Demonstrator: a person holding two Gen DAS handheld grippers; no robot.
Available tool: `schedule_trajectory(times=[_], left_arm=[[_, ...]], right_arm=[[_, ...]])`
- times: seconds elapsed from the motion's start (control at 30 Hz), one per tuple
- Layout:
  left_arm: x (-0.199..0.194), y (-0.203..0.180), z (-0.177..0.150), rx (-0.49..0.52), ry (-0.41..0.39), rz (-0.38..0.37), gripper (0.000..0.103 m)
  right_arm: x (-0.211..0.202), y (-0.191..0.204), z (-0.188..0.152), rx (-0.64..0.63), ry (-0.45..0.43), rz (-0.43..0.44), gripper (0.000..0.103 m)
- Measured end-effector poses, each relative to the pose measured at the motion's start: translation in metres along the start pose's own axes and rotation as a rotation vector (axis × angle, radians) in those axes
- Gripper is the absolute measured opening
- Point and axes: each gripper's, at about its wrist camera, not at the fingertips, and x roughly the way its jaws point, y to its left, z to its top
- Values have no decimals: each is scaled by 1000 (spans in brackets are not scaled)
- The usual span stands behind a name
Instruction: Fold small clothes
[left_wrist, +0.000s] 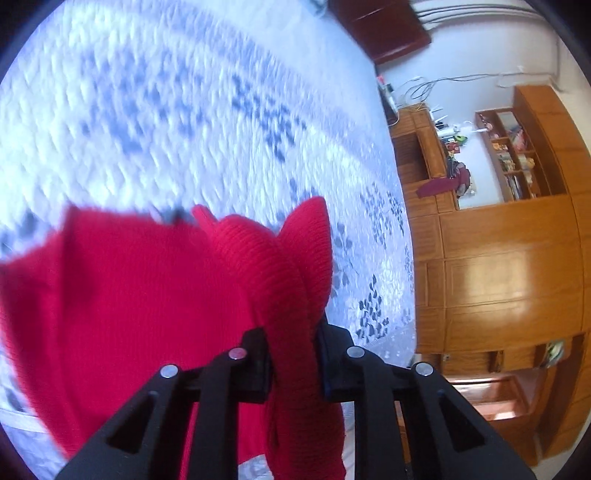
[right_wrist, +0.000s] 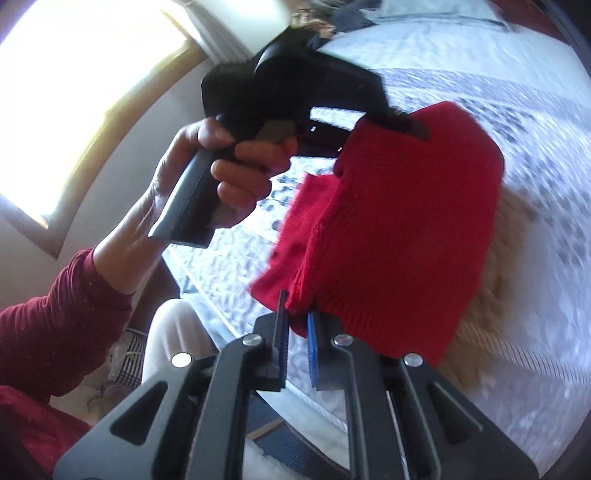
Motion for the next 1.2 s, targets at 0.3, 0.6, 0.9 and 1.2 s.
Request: schedule_trajectory(times=[0.3, 0.6, 0.9, 1.2], left_arm=[[-50, 83, -7, -49, -56, 116, 19], [-50, 152, -23, -131, -89, 89, 19], [-53, 156, -39, -58, -158, 167, 19], [-71, 148, -54, -108, -126, 157, 68]], right_arm=[[103, 35, 16, -73, 162, 3, 7], [154, 28, -1, -27, 249, 27, 7], [174, 22, -4, -20, 287, -4, 8], [108, -11, -5, 66, 198, -40, 30]])
